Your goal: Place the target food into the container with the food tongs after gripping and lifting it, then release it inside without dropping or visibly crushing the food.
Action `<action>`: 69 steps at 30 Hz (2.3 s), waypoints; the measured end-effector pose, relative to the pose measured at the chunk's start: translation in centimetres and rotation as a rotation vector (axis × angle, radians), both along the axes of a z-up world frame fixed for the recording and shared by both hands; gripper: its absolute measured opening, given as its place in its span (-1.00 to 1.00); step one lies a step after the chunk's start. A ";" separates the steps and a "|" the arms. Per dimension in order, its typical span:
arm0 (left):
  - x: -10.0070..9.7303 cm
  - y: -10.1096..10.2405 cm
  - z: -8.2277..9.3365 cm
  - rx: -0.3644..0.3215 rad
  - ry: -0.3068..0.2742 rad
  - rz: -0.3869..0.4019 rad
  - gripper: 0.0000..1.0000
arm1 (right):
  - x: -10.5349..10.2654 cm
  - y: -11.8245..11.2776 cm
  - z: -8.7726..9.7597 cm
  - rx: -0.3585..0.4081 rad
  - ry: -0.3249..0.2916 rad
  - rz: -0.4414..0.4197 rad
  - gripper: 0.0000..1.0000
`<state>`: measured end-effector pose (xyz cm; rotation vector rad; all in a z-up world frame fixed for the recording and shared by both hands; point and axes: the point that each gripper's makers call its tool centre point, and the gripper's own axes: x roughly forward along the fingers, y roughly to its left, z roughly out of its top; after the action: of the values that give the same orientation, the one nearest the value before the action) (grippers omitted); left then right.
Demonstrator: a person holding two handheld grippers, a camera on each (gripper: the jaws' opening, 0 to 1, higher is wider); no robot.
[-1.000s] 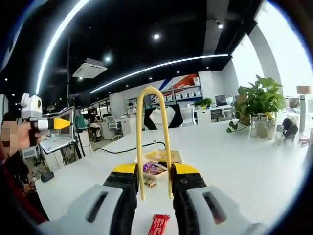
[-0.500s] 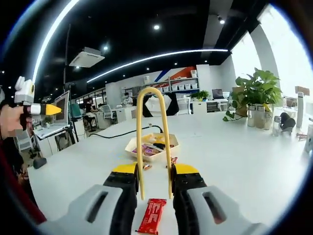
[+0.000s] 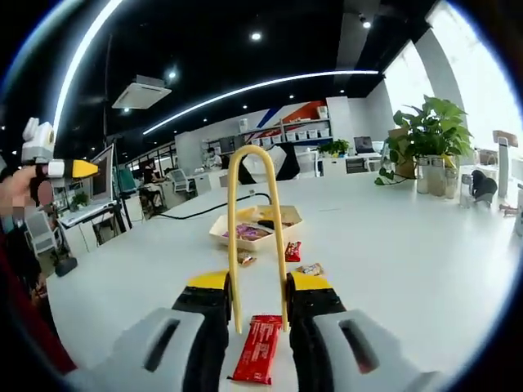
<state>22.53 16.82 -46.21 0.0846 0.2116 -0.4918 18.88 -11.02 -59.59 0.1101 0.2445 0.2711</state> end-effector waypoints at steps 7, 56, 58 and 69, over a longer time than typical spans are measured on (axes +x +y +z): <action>-0.2 0.2 0.0 0.011 0.001 0.006 -0.40 | -0.7 0.3 -2.2 -0.002 0.046 0.012 -0.53; -2.3 3.1 -1.5 -0.033 0.019 0.094 -0.46 | 7.1 0.5 8.8 -0.039 -0.093 0.164 -0.66; -2.5 3.4 -1.8 -0.032 0.025 0.102 -0.46 | 7.9 0.7 9.4 -0.042 -0.104 0.169 -0.66; -3.4 5.2 -2.4 -0.040 0.036 0.155 -0.48 | 12.6 2.5 12.0 -0.048 -0.160 0.199 -0.65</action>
<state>19.16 22.02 -48.58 0.0204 0.2418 -0.3435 31.45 -8.49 -47.57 0.0162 0.1023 0.4699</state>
